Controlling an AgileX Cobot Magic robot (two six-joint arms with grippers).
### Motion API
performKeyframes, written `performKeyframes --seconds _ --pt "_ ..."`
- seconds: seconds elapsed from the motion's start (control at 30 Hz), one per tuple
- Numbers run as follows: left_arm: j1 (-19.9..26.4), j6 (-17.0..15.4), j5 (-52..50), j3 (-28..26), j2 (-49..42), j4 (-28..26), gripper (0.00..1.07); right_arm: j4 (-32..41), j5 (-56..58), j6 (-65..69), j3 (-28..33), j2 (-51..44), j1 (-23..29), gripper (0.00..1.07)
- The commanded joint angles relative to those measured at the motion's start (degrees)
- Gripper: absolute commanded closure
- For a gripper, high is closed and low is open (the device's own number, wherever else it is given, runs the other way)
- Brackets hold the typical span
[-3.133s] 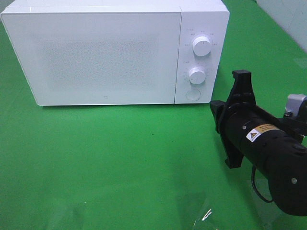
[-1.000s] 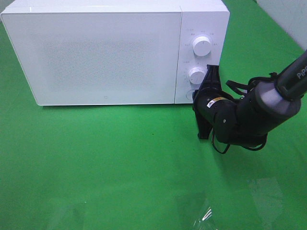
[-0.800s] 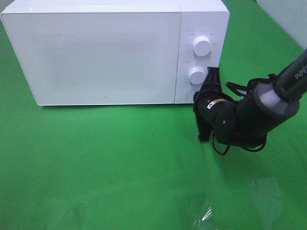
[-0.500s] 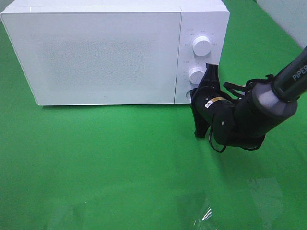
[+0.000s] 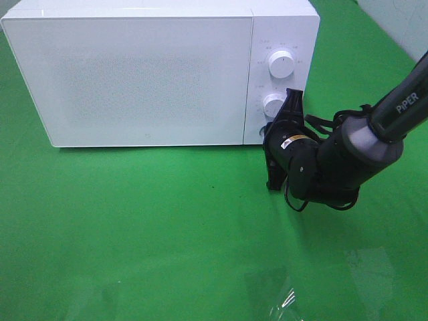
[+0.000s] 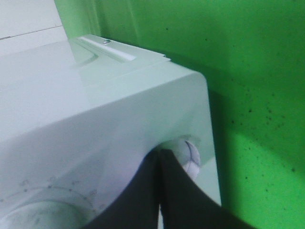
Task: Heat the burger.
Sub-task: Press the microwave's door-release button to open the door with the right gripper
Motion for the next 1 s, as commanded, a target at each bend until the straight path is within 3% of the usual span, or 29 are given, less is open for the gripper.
performKeyframes --seconds 0.03,0.43,1.0 --pt "0.17 -0.23 -0.46 0.17 -0.23 -0.34 0.19 1.32 -16.27 -2.29 -3.84 -1.09 -1.49 1.07" --pt "0.17 -0.23 -0.46 0.17 -0.23 -0.34 0.19 -0.52 -22.29 -3.9 -9.74 3.21 -1.49 1.07" --pt "0.17 -0.23 -0.46 0.17 -0.23 -0.34 0.19 -0.8 -18.51 -4.07 -9.51 2.75 -1.43 1.07"
